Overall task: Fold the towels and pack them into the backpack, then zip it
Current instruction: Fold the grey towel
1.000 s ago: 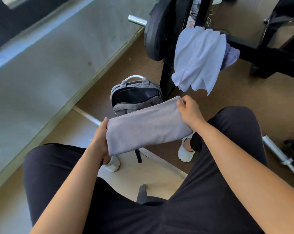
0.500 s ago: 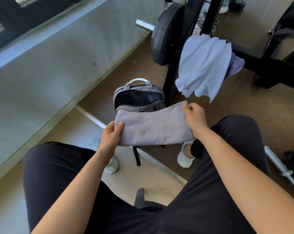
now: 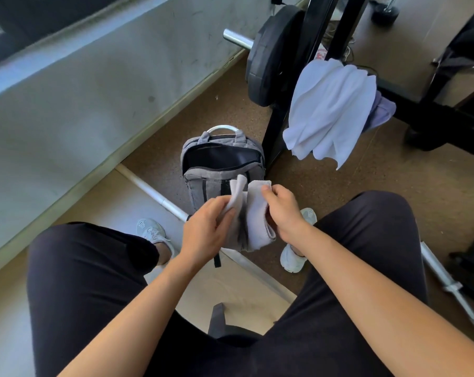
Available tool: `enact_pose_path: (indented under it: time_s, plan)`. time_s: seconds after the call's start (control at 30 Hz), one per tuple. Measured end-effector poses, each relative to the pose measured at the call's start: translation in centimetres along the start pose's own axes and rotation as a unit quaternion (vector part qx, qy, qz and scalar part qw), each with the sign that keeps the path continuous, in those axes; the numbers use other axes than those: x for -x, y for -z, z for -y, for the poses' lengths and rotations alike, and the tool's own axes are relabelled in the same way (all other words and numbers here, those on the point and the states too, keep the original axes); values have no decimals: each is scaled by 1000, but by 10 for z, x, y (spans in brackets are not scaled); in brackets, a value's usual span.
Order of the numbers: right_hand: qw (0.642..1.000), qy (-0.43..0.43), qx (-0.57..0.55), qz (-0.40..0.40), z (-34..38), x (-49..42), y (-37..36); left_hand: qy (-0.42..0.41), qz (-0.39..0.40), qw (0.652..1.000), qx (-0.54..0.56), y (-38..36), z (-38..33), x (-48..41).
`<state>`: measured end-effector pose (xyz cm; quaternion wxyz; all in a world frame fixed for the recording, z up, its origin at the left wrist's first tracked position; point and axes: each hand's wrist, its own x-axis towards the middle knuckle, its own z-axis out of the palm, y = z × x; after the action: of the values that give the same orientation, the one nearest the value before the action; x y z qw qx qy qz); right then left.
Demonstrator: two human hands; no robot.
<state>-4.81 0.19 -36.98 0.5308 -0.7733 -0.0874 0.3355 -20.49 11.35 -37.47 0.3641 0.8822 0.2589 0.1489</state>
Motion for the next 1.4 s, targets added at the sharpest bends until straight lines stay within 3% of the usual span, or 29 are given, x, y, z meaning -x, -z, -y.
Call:
enact_pose_path:
  time_s: [0.23,0.47,0.67,0.73,0.8,0.87,0.97,1.03,1.1,1.23,1.4]
  plan:
    - [997,-18,-72,33,3,6,-6,-35,-7,997,-69,-20,-14,5]
    - [998,57,19,27,0,10,-10,61,-79,994,-39,-20,-19,0]
    - [989,-4,-91,113,5,13,-9,-2,-4,1000,-26,-20,-23,2]
    - [988,10,-85,128,4,13,-6,-4,54,997,46,-17,-20,0]
    - [988,22,-85,127,2,11,-5,30,89,973,209,-11,-20,-1]
    - [986,20,-103,132,3,9,-3,102,62,939,324,-7,-20,-2]
    - [972,-9,-175,159,10,6,1,171,-64,938,296,-3,-7,-8]
    - [955,-35,-231,184,17,7,7,224,-89,924,296,2,6,-15]
    - [937,-57,-274,209,23,8,13,285,-31,895,341,7,16,-20]
    - [923,-75,-312,210,25,6,22,319,124,787,513,11,13,-16]
    - [935,-87,-320,123,9,-7,19,319,80,701,633,1,-4,-11]
